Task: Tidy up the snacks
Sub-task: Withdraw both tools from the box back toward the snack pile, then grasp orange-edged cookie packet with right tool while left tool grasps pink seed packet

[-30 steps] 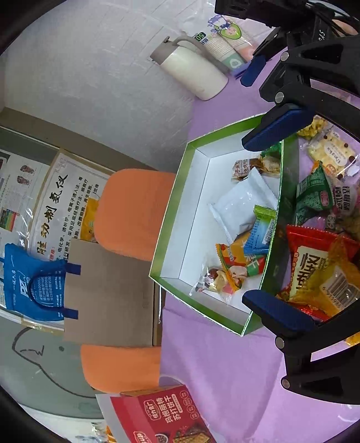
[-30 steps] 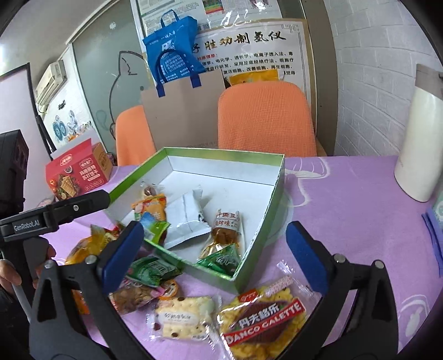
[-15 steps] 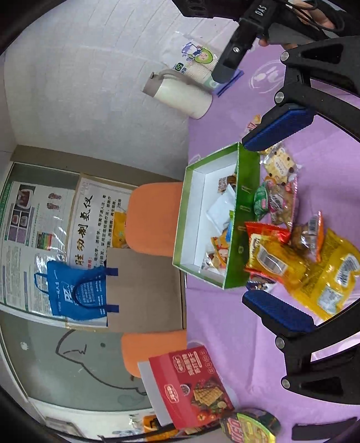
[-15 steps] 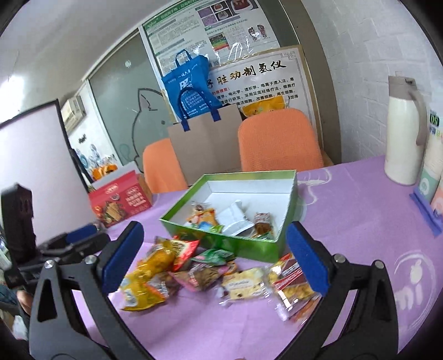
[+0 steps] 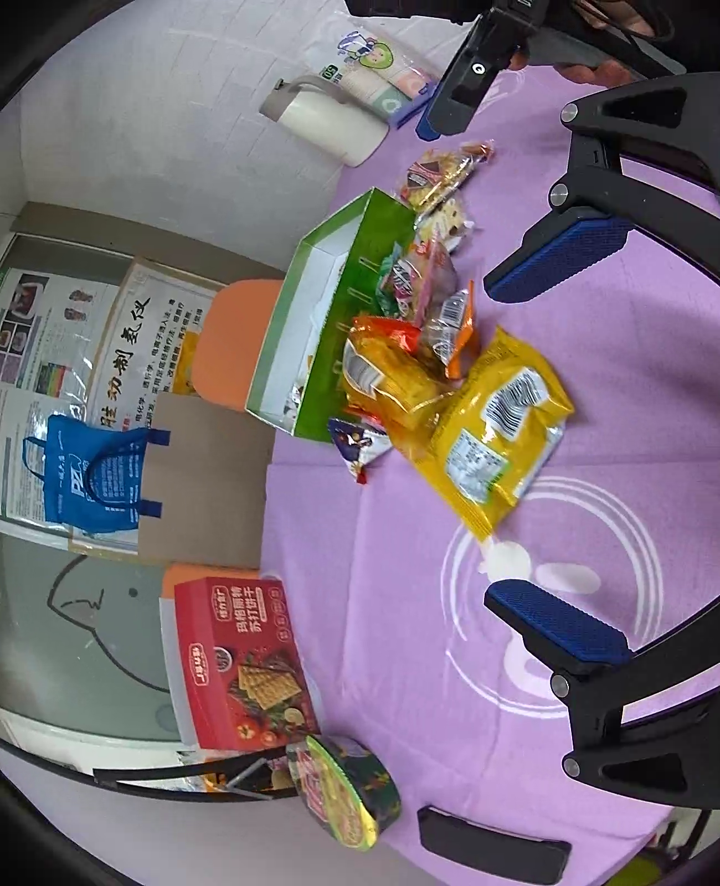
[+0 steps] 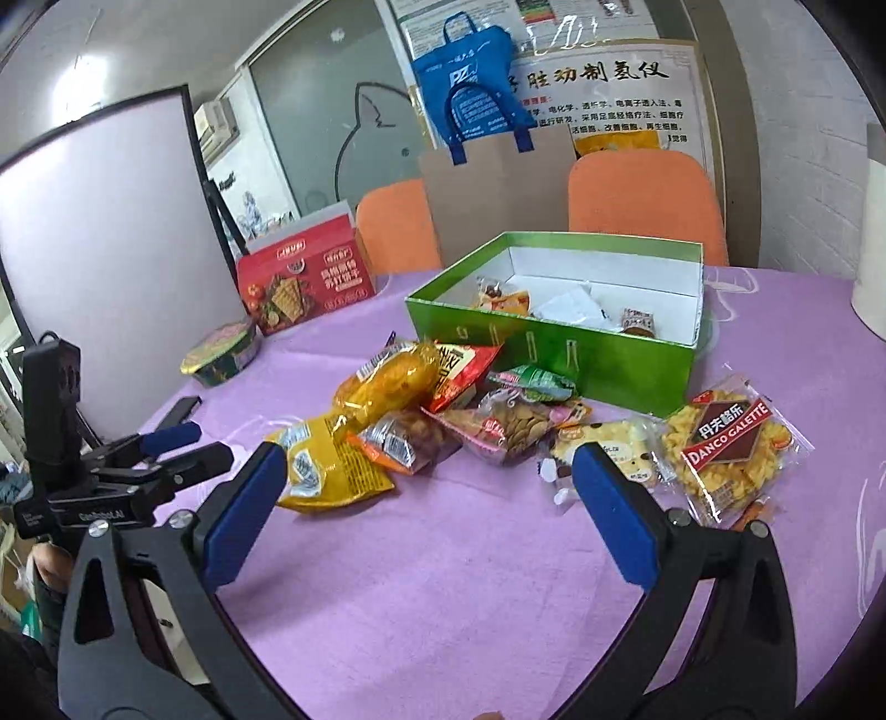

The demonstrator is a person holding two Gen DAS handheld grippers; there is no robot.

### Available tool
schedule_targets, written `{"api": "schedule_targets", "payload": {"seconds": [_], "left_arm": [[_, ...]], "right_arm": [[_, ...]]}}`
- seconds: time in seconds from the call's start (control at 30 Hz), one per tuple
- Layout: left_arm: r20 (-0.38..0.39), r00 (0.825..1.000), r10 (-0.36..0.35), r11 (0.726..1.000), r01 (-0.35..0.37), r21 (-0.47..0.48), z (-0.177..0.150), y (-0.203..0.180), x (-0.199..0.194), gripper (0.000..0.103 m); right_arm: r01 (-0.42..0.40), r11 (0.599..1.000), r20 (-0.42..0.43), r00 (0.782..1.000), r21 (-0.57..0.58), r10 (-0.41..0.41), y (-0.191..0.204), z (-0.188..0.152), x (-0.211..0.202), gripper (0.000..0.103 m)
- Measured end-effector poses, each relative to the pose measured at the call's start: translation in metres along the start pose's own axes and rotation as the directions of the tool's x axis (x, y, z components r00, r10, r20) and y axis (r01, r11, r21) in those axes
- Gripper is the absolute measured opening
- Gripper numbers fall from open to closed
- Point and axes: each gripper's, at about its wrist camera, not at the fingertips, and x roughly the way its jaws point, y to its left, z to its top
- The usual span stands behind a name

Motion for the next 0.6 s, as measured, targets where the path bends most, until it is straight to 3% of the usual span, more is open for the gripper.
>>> {"api": "schedule_targets", "payload": {"seconds": [0.13, 0.37, 0.53, 0.6], "left_arm": [[-0.009, 1.000, -0.014, 1.000, 0.014, -0.026, -0.008, 0.009, 0.001, 0.102], [-0.035, 0.998, -0.053, 0.998, 0.051, -0.047, -0.011, 0.017, 0.012, 0.102], [-0.034, 0.997, -0.065, 0.996, 0.063, -0.070, -0.008, 0.025, 0.016, 0.102], [-0.037, 0.997, -0.069, 0.994, 0.066, -0.087, -0.008, 0.030, 0.017, 0.102]], "right_arm": [[0.033, 0.998, -0.059, 0.998, -0.059, -0.036, 0.014, -0.006, 0.023, 0.102], [0.089, 0.994, -0.117, 0.988, -0.059, -0.095, 0.017, -0.006, 0.056, 0.102], [0.094, 0.987, -0.159, 0.981, -0.127, -0.114, 0.032, 0.001, 0.083, 0.088], [0.053, 0.989, -0.194, 0.978, -0.139, -0.080, 0.038, 0.002, 0.093, 0.069]]}}
